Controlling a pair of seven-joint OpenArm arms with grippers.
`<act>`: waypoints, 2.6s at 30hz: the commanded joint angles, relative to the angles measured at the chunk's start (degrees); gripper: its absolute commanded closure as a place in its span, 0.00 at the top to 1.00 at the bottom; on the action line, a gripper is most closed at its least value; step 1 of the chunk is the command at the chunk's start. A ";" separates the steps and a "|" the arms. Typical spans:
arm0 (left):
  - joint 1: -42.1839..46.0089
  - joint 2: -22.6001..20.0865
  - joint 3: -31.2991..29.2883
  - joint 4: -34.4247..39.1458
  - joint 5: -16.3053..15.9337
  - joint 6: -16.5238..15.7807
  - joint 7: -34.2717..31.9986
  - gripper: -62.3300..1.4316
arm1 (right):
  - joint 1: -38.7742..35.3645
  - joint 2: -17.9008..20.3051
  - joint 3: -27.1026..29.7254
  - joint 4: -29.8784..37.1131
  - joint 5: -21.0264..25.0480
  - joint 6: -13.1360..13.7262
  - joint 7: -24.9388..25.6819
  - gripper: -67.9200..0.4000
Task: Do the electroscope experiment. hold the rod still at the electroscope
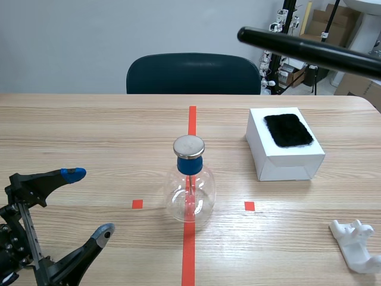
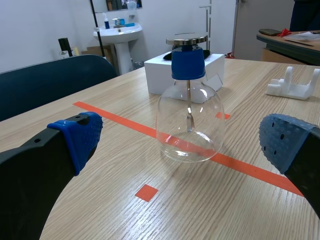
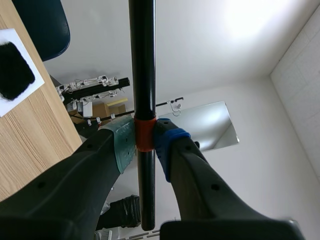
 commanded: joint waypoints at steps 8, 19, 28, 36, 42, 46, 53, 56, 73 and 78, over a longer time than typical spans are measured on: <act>0.11 -0.17 -0.44 0.66 -0.61 0.11 -1.03 1.00 | 3.67 3.76 0.22 1.25 0.63 -0.70 -7.26 0.02; 0.11 -0.17 -0.44 0.66 -0.61 0.11 -1.05 1.00 | 13.86 13.03 -0.31 1.25 -6.12 0.37 -23.45 0.02; 0.11 -0.17 -0.44 0.66 -0.61 0.11 -1.05 1.00 | 22.36 18.18 -9.75 0.98 -20.90 3.93 -35.15 0.02; 0.11 -0.17 -0.44 0.66 -0.61 0.11 -1.05 1.00 | 31.47 18.51 -21.11 -2.49 -34.93 7.87 -41.66 0.02; 0.11 -0.17 -0.44 0.66 -0.61 0.11 -1.05 1.00 | 37.48 18.08 -27.71 -7.37 -41.81 10.82 -44.22 0.02; 0.11 -0.17 -0.44 0.66 -0.61 0.11 -1.03 1.00 | 40.26 17.68 -30.69 -11.02 -44.70 10.82 -44.44 0.02; 0.11 -0.17 -0.44 0.66 -0.61 0.11 -1.03 1.00 | 41.38 17.68 -32.54 -15.17 -47.04 10.82 -44.44 0.02; 0.11 -0.17 -0.44 0.66 -0.61 0.11 -1.05 1.00 | 41.35 17.68 -32.85 -15.50 -47.04 10.80 -44.44 0.02; 0.11 -0.17 -0.44 0.66 -0.61 0.11 -1.03 1.00 | 41.33 17.70 -32.85 -15.54 -47.74 10.80 -44.44 0.02; 0.11 -0.17 -0.44 0.66 -0.61 0.11 -1.03 1.00 | 41.33 17.70 -32.85 -15.54 -48.13 10.80 -44.41 0.02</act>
